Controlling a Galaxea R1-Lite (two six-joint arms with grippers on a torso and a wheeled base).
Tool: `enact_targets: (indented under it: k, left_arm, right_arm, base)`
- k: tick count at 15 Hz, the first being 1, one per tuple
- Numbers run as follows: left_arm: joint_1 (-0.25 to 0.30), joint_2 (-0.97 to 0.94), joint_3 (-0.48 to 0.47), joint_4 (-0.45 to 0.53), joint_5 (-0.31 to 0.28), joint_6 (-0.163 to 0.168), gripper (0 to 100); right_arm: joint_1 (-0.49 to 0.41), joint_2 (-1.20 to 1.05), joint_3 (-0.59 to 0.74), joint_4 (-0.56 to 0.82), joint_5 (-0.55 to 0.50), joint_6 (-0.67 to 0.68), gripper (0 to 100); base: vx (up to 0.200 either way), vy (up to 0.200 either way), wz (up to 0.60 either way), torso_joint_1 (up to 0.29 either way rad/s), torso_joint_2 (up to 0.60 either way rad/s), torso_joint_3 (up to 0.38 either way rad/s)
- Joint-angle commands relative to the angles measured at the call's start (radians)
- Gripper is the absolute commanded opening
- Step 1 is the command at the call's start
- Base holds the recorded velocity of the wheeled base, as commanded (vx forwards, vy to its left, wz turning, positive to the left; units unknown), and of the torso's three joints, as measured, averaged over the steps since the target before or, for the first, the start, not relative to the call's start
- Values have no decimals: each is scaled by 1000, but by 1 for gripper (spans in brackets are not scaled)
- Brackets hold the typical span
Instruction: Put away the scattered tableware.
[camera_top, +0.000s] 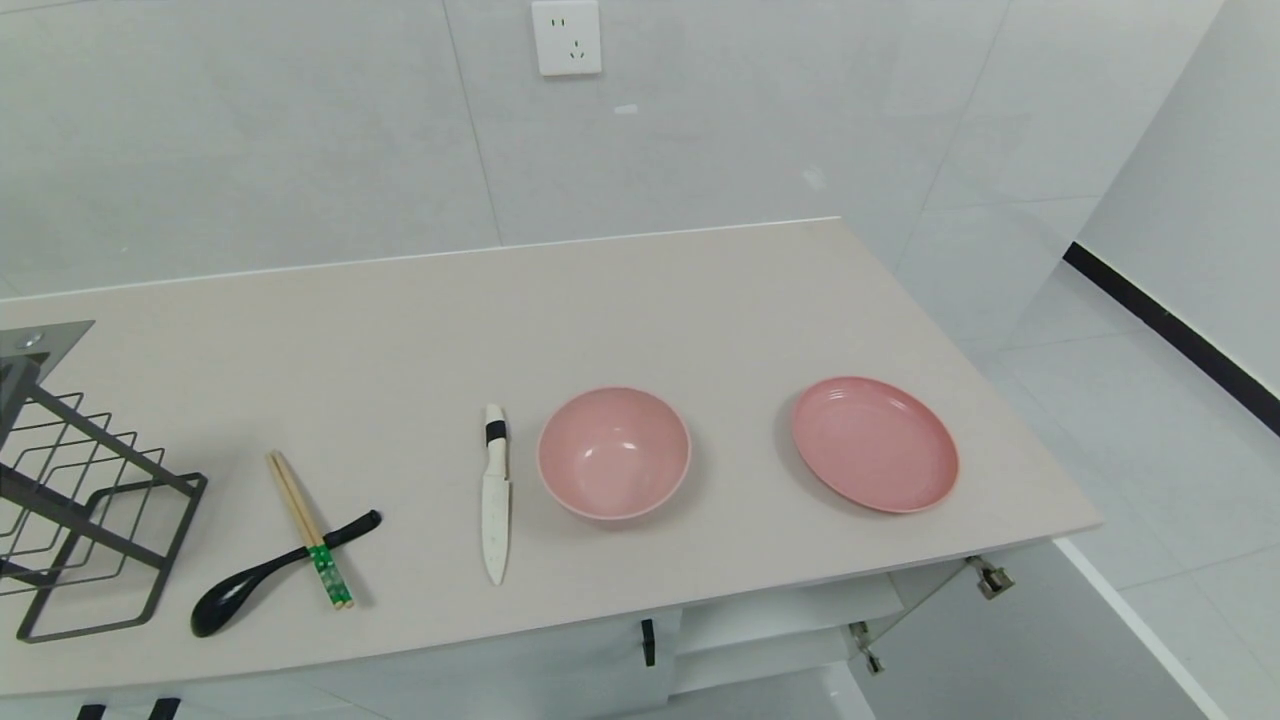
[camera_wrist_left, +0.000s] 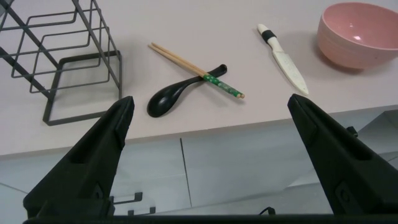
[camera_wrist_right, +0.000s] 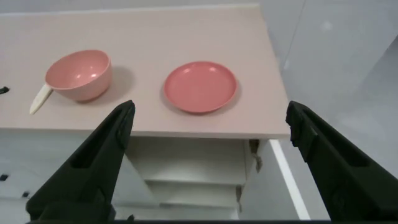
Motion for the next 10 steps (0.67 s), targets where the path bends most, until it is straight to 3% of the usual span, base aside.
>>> enact_targets:
  k: [1,5,10]
  left_arm:
    - [0,2,0,0,0,0,100]
    - [0,0,0,0,-1,0,100]
    - [0,2,0,0,-1,-2,100]
  right_arm:
    - [38,407,-97,-57,14,40,100]
    - [36,659,-64,-261,14,-26,100]
    - [36,759,1,-355,14,-26,100]
  base:
    - [0,0,0,0,0,0]
    - [0,0,0,0,0,0]
    - [0,0,0,0,0,0]
